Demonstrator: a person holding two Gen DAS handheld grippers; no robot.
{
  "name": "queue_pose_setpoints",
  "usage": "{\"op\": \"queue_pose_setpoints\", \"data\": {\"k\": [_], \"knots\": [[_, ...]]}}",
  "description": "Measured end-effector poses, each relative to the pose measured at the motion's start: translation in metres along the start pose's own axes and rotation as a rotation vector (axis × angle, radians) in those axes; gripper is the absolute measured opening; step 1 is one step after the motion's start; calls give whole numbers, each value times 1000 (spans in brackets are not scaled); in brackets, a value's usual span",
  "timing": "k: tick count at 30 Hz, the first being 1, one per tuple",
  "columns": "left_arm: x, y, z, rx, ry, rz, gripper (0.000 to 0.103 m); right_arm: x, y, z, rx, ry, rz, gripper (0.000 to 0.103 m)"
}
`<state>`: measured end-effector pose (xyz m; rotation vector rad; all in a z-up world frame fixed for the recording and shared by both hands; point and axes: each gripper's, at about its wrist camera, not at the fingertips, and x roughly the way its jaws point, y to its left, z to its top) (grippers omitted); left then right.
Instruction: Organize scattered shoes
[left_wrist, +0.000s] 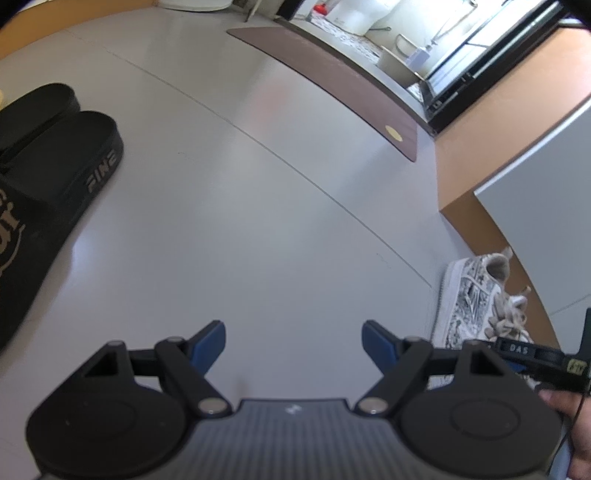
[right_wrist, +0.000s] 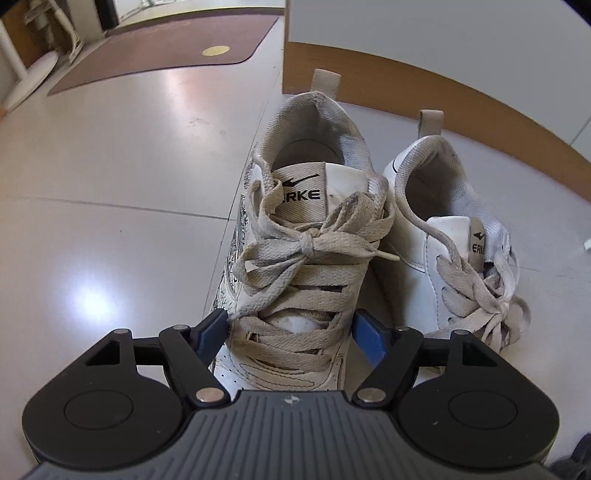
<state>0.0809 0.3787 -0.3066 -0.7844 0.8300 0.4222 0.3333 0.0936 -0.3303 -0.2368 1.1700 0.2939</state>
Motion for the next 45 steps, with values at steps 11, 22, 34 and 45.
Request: {"op": "queue_pose_setpoints", "data": {"k": [11,22,34,45], "knots": [[-5,-4,-1,33,10,-10,83,0,-11,-11,86,-14,-10,80],[-5,-45,-12,157,40,-18,83,-24,-16,-36,99,-31,77,80],[-36,-91,-28,281,94,32,84,-94,-50,-67,176,-45,111,80],[-108,-154,-45,321,105,20,86,-170,-105,-85,179,-25,95,80]]}}
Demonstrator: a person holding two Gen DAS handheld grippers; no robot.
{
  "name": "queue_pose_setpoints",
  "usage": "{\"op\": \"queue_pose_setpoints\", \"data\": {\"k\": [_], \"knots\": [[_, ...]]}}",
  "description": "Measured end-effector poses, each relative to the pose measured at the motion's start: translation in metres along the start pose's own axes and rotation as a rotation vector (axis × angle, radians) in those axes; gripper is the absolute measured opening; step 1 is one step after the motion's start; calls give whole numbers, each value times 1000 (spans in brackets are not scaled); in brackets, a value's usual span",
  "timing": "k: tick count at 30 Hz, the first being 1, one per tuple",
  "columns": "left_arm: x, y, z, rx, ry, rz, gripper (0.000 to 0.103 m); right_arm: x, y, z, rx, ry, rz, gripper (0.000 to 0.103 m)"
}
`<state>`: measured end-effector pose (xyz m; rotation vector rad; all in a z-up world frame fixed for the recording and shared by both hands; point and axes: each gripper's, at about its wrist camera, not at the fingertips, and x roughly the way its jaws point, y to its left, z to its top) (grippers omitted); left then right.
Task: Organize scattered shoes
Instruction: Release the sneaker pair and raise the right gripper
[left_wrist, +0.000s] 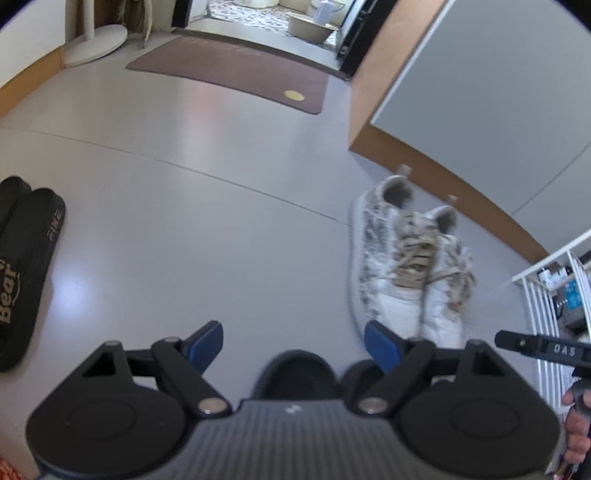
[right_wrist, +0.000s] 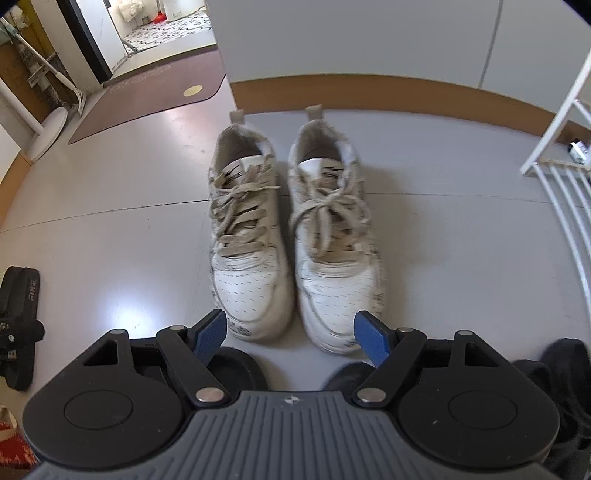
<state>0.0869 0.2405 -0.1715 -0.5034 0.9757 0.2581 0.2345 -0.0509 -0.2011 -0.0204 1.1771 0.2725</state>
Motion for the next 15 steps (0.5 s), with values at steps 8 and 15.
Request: {"op": "queue_pose_setpoints", "data": {"k": [8,15], "knots": [[-75,-69,22,188,10,9,91,-86,-35,-1,20,-79,-11,80],[-132,-115,34,244,-48,15,92,-164,-60,-7,67,-144,37,80]]}}
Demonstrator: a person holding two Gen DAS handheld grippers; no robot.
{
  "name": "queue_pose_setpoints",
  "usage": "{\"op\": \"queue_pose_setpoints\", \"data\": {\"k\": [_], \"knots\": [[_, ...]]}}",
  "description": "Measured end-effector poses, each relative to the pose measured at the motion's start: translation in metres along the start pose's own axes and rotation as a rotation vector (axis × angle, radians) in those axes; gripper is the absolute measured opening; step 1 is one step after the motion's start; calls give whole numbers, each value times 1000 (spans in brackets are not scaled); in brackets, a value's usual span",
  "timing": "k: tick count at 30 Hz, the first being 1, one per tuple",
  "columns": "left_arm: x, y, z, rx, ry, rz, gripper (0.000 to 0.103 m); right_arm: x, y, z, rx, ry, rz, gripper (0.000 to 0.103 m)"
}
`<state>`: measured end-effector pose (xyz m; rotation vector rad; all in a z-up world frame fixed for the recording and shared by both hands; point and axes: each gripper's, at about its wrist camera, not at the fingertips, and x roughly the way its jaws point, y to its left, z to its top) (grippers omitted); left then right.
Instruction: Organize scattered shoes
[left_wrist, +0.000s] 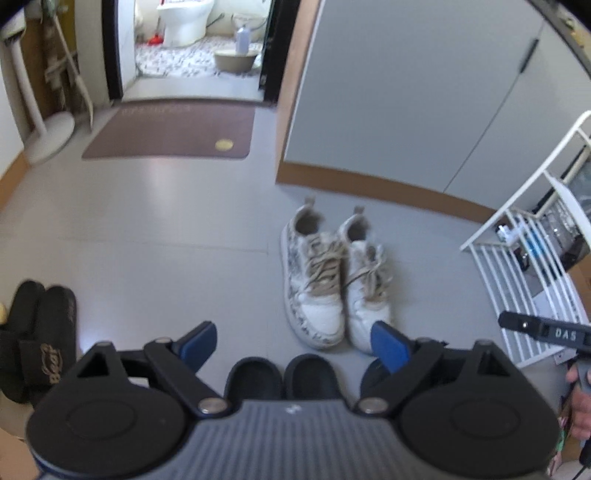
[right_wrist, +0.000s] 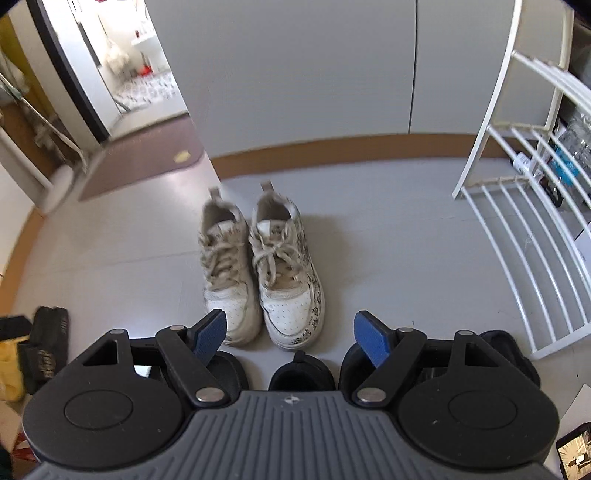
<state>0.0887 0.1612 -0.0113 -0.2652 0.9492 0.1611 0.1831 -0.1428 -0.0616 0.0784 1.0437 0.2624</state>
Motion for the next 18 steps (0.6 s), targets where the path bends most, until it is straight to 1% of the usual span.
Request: {"op": "queue_pose_setpoints", "data": {"k": [2,4,7,9,12,16,17,18], "knots": [[-25,-16,2,34,-33,-7,94,-26,-4,1,9,-22,38,81],[-40,-26,2,34,-50,-16,95,-49,-6,-1,11,-44,66,81],[-53,-36,-3,27,-51,-26,95,-80,-7,-7,11,-71,87,84],[-63,-43,-9,28,-48,-30,96,-99,-8,-12,17,-85,95,87],[-79,-52,-23,29,-50,-41,98,-123,-10,-21,8,-101,89,89],[-94,-63,-49,9,-36,-67,99,-148,-14,-38,-2,-112,50,91],[-99,-67,-60,7,-29,-96,99,-153,-15,-41,4,-114,41,92],[-100,-69,-62,9,-27,-104,100,-160,-16,-46,16,-124,33,96]]}}
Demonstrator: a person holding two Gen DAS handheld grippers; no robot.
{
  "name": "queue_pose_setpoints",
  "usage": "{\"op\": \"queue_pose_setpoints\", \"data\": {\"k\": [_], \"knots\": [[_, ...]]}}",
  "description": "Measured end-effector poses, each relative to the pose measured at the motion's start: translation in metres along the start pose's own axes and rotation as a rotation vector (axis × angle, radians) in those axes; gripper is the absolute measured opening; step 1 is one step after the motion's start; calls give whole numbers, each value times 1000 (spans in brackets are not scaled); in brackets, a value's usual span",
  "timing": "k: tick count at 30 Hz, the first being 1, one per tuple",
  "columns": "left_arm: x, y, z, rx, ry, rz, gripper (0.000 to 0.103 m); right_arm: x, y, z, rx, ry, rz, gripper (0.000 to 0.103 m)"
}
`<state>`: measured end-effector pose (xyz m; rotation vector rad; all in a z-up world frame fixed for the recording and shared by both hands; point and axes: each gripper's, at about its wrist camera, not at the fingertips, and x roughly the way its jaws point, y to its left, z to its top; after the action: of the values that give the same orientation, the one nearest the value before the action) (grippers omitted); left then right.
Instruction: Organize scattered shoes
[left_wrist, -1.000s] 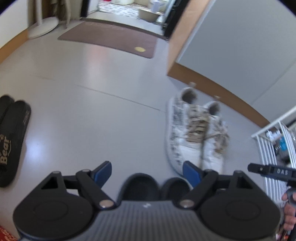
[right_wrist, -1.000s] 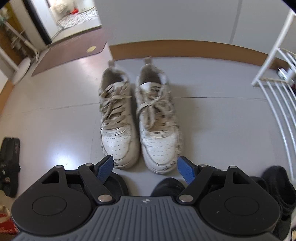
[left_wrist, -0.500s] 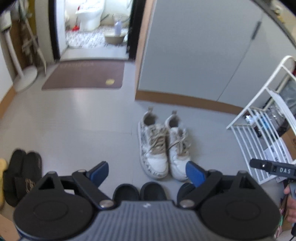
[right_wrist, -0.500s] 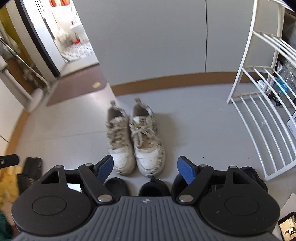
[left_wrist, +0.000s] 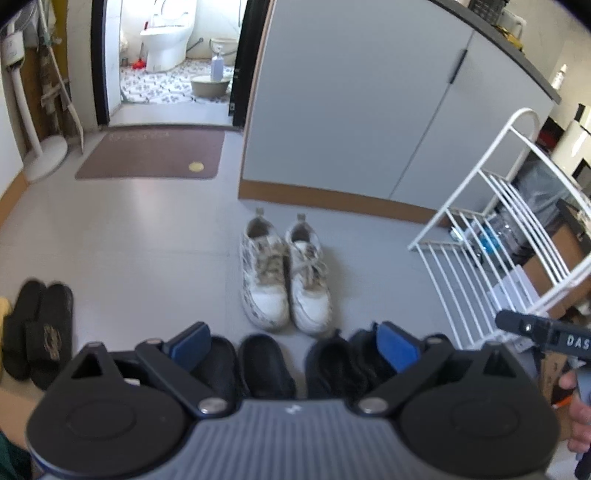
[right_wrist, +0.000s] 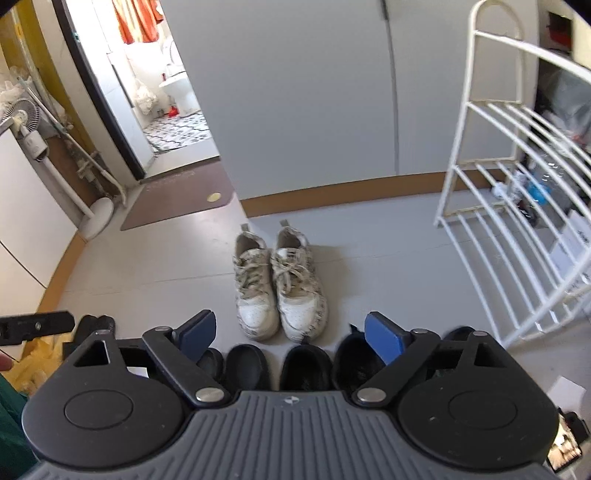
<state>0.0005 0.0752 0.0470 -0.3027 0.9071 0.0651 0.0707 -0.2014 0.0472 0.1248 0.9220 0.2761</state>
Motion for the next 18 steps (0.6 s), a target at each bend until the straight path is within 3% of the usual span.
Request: {"op": "queue_pose_setpoints", "data": {"k": [5,11,18], "knots": [[-4,-22,-31,50,27,-57,100,-35,-6,-23,16,-48,-30,102],[-2,-46,-55,88,35,-89,102,-47,-15,-46,72,25,-7,103],[8,-67,-86,158,91,-102,103,-49,-26,-66,142,69,-76,103]]}}
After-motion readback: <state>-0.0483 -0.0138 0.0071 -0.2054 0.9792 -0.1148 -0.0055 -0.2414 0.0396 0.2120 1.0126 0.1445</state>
